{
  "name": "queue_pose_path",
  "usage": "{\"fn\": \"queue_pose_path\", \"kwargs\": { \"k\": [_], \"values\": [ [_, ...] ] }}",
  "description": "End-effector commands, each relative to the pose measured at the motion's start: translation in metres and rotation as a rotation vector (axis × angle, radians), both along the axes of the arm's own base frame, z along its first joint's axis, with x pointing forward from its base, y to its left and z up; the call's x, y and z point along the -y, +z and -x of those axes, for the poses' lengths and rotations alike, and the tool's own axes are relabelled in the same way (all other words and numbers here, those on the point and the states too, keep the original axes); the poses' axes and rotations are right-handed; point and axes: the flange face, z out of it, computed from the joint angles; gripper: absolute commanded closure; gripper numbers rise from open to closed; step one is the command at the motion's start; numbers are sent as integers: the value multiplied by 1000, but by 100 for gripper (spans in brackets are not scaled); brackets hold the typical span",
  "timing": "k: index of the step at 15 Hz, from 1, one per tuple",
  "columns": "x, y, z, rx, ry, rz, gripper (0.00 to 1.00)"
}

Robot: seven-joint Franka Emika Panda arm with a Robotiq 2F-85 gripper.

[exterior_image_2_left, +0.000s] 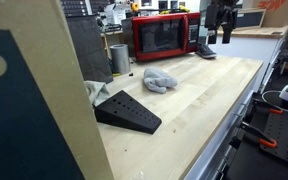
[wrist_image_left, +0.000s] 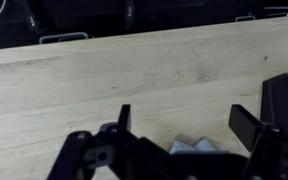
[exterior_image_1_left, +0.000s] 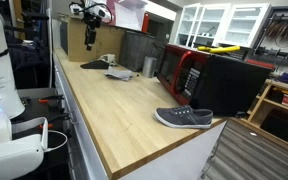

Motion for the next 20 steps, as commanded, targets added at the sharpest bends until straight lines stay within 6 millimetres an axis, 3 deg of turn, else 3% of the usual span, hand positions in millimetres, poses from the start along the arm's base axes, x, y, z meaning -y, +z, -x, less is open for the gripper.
{"fn": "queue_pose_path", "kwargs": {
  "k": [1, 12, 20],
  "values": [
    [0, 0, 0, -1, 0, 0, 0],
    [0, 0, 0, -1, 0, 0, 0],
    [-4, -12, -53, 96, 1, 57, 0]
  ]
}}
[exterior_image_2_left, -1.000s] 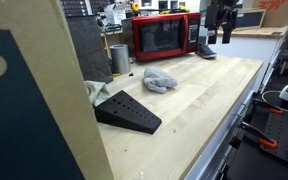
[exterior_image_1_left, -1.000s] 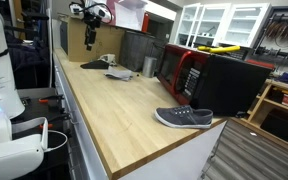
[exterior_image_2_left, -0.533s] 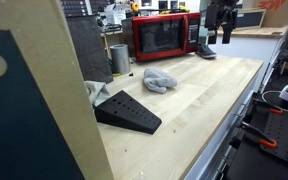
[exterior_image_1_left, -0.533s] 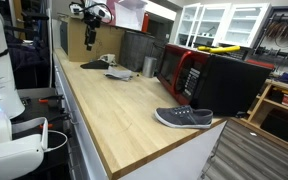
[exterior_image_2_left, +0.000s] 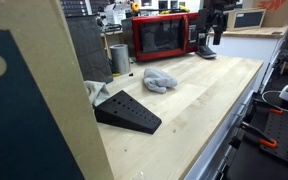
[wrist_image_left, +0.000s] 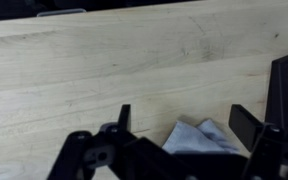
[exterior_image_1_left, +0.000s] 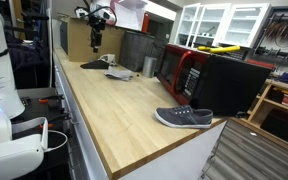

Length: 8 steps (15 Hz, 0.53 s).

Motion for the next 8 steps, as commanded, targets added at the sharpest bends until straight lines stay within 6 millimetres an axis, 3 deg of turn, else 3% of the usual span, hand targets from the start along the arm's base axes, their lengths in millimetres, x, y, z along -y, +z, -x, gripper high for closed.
{"fn": "queue_pose_path", "kwargs": {
  "k": [1, 8],
  "values": [
    [-7, -9, -38, 41, 12, 37, 0],
    [-33, -57, -101, 54, 76, 88, 0]
  ]
}}
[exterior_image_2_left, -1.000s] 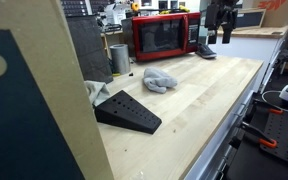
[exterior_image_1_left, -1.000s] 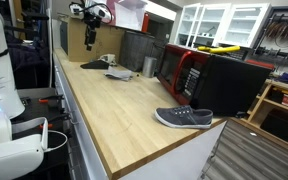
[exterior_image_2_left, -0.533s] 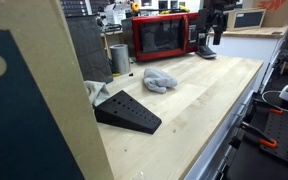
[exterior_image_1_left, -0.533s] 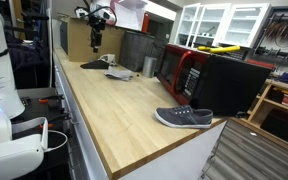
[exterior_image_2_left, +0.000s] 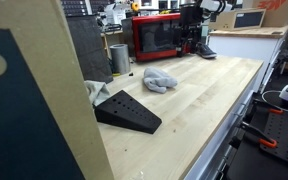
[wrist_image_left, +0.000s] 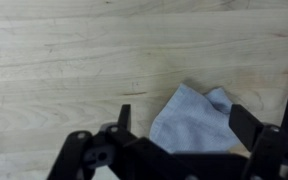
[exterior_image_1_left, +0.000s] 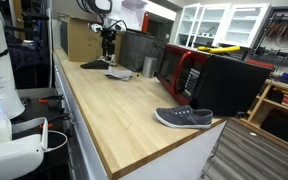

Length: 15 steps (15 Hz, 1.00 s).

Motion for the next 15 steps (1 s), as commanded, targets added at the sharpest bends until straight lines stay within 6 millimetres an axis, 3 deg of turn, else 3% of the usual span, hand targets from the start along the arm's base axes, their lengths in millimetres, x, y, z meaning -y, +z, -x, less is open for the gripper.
{"fn": "queue_pose_path", "kwargs": {
  "k": [1, 9, 15],
  "values": [
    [-17, -21, -39, -13, 14, 23, 0],
    [-29, -71, -88, -45, 9, 71, 0],
    [-37, -90, -118, -9, 5, 104, 0]
  ]
}}
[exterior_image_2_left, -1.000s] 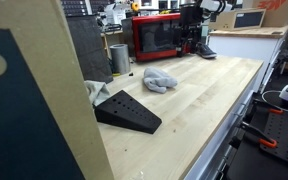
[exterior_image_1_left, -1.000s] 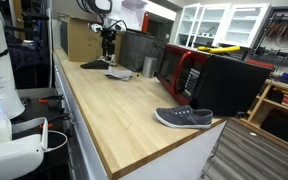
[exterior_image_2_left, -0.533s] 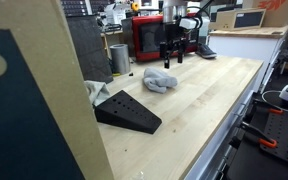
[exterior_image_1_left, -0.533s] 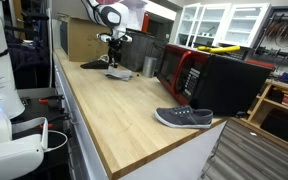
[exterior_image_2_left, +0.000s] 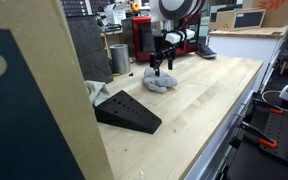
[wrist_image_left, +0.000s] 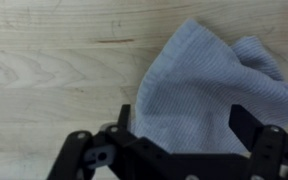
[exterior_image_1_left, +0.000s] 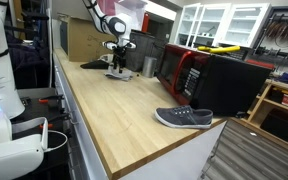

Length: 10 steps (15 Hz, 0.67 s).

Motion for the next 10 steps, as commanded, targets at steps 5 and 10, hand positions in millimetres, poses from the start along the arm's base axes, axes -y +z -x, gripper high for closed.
{"fn": "queue_pose_path", "kwargs": {
  "k": [5, 10],
  "values": [
    [-6, -25, -35, 38, -60, 28, 0],
    [-4, -43, -37, 13, -49, 53, 51]
  ]
}}
